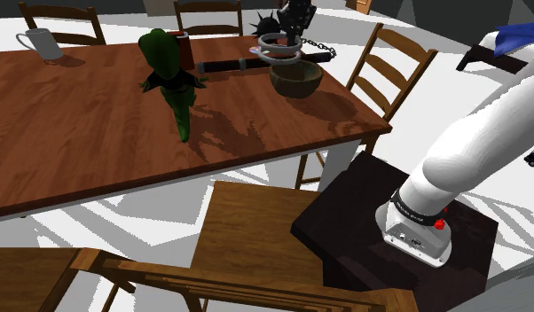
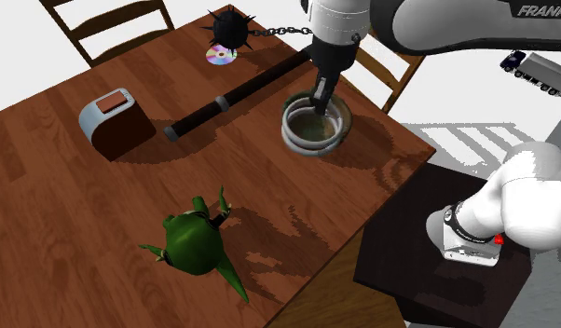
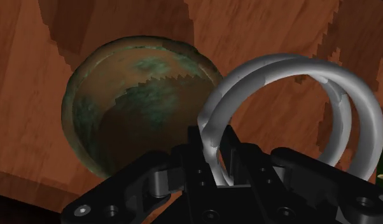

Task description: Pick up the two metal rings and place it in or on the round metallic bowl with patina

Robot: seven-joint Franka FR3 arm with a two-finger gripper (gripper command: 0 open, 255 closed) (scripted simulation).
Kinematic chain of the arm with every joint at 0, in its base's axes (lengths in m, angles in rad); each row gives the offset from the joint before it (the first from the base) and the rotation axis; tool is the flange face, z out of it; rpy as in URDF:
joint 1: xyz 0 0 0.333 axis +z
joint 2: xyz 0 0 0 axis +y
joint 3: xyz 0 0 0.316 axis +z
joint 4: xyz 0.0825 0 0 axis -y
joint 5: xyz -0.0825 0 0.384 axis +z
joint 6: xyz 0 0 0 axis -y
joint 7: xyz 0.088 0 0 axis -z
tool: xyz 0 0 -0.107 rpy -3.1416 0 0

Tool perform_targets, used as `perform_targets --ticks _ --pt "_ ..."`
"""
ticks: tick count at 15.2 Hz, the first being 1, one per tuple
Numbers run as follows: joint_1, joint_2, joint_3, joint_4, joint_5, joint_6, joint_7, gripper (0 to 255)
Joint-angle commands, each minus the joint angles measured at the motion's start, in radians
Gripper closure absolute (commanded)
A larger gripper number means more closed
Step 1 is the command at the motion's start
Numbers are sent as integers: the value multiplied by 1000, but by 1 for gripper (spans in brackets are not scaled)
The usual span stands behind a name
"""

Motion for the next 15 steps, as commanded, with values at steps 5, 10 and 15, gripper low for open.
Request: perform_targets --ticks 5,10,15 --pt "-59 39 -86 43 -18 -7 -144 255" --pt "-82 56 -117 22 -22 29 -197 255" --pt "-82 49 -117 -52 -22 97 -198 255"
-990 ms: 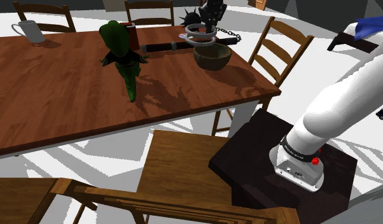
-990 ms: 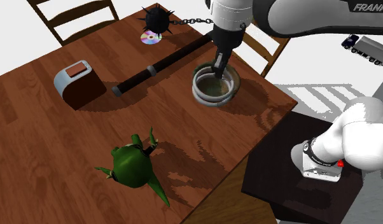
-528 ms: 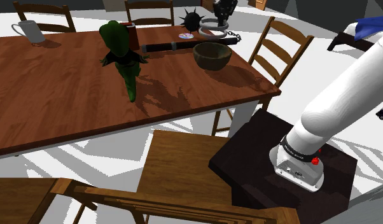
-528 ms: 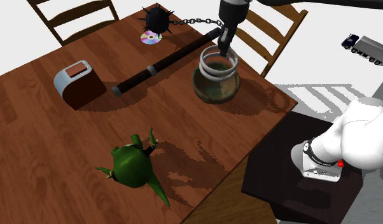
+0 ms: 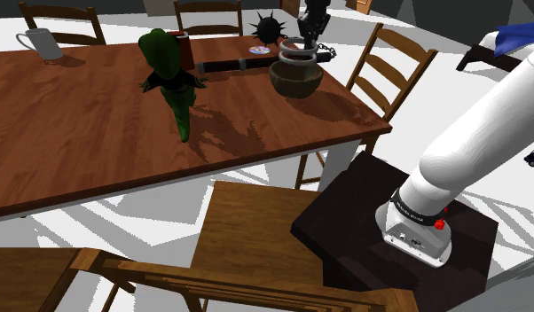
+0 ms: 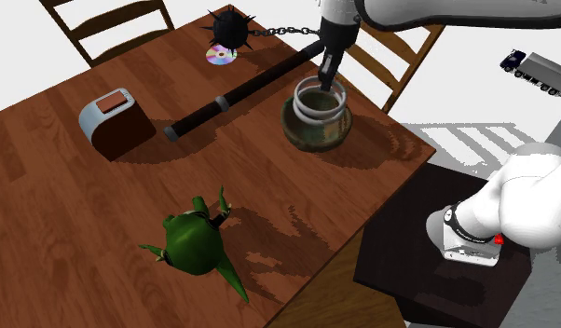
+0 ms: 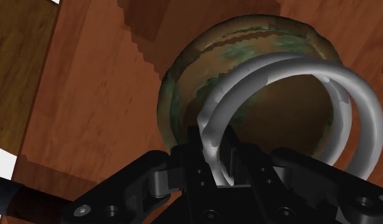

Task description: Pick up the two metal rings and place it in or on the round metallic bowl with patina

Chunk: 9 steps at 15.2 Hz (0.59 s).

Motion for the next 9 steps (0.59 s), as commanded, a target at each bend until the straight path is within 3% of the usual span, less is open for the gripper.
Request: perform_targets --ticks 1,9 --pt "-1 2 -1 -24 0 26 -3 255" --pt "-1 2 -1 -96 0 99 -4 255"
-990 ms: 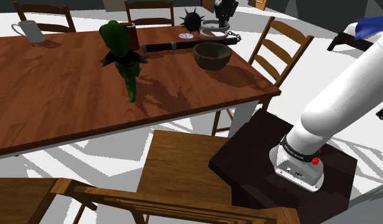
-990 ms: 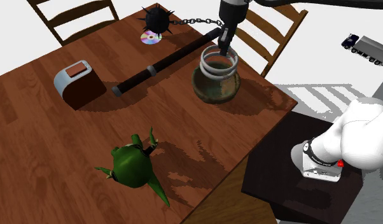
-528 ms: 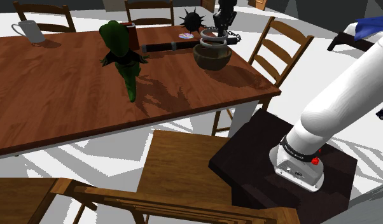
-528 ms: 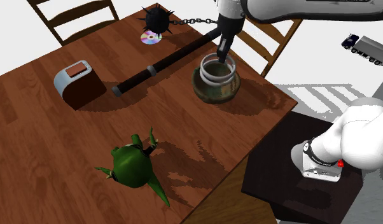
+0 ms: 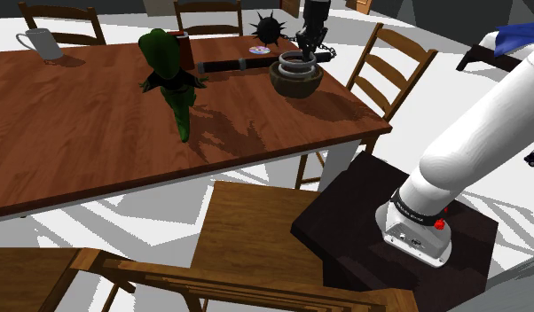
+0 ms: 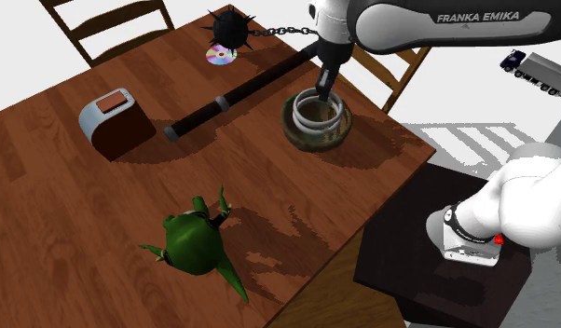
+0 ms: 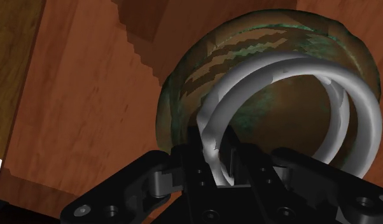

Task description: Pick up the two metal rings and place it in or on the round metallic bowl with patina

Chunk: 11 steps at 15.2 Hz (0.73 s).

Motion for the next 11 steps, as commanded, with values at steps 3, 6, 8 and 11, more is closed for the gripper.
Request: perform_targets --ticks 3,6,8,11 --pt "0 0 0 -2 0 2 0 255" --pt "0 0 0 -2 0 2 0 0" --pt "0 0 0 -2 0 2 0 0" --pt "0 0 0 -2 0 2 0 0"
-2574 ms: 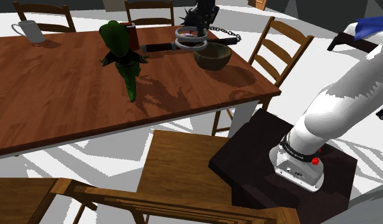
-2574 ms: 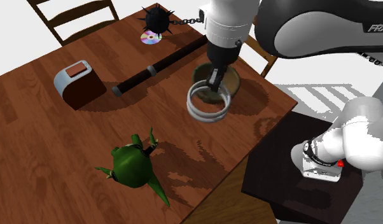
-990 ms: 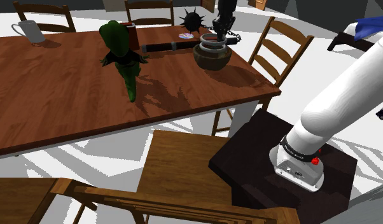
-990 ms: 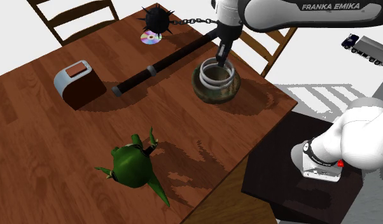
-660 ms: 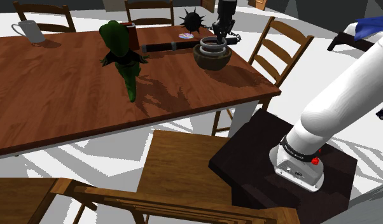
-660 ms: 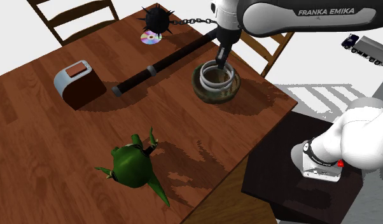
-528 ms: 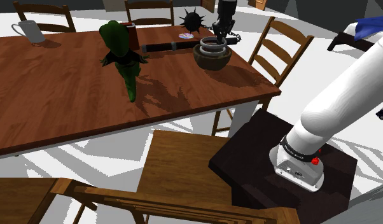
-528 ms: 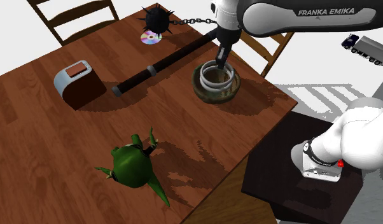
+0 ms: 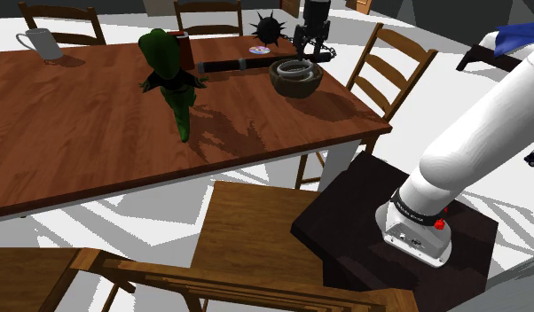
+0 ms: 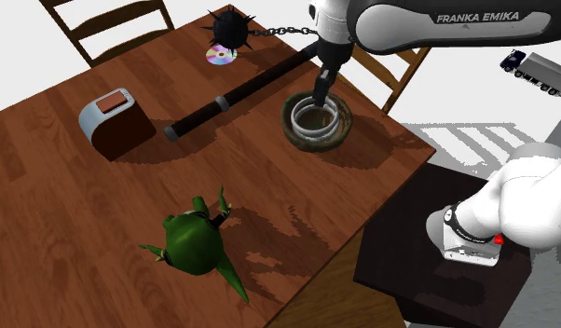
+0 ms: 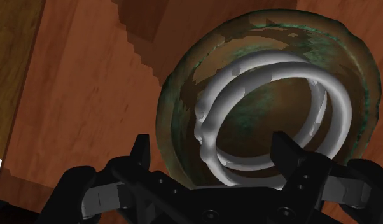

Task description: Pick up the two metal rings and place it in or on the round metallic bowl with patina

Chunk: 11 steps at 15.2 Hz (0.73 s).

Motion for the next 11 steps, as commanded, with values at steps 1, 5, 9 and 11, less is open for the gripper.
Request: perform_targets --ticks 1,5,9,11 --pt "0 -1 0 32 0 -34 0 0" --pt "-1 3 -1 130 -1 -128 0 0" --pt "-1 3 -1 130 -1 -128 0 0" --pt "-1 3 -1 130 -1 -128 0 0"
